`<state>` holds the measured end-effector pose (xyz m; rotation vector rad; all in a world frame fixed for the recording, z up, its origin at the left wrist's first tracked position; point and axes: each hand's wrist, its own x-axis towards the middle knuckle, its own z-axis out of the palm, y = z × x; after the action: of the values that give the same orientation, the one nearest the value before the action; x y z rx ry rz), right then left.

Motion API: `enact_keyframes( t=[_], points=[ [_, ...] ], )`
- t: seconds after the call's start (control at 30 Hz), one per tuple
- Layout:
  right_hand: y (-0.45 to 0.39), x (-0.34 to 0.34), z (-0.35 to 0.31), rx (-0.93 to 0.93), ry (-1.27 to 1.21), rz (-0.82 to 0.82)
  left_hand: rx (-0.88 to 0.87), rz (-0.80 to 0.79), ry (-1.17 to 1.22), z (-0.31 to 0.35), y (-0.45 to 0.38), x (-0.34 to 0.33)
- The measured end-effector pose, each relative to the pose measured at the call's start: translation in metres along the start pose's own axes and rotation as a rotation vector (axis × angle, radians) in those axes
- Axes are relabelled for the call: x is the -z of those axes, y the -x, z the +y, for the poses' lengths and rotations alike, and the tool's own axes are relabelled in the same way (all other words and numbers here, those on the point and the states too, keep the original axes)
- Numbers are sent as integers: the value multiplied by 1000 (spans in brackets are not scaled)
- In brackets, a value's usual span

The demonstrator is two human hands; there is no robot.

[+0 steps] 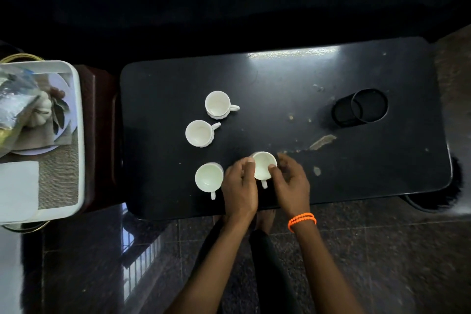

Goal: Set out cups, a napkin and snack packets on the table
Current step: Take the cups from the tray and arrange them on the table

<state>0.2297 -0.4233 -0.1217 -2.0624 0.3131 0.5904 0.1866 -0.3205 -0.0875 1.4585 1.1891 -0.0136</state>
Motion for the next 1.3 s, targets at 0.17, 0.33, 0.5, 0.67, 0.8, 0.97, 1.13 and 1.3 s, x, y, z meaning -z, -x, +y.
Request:
enact_keyframes(
  t=[0.17, 0.33, 0.5, 0.67, 0.8, 0.97, 1.13, 1.3],
  points=[
    [8, -5, -5, 290, 261, -16, -379, 277, -590, -14, -2, 35],
    [9, -22, -6, 318, 473, -44, -73, 87, -735, -26, -17, 53],
    [12, -23, -3, 300, 507, -2, -117, 102, -640, -35, -25, 57],
    [20, -21, -1, 310, 524, -15, -152, 125, -606, -37, -27, 59],
    [20, -20, -3, 301, 543, -21, -139, 87, -638, -35, -28, 60],
    [12, -26, -23, 273, 483, 97, -171, 292, -521, -15, -32, 65],
    [-21, -41, -65, 379, 359, 61, -472, 410, -465, 38, -83, 69],
    [-68, -67, -106, 265, 399, -134, -288, -119, -683, 98, -162, 70]
  ],
)
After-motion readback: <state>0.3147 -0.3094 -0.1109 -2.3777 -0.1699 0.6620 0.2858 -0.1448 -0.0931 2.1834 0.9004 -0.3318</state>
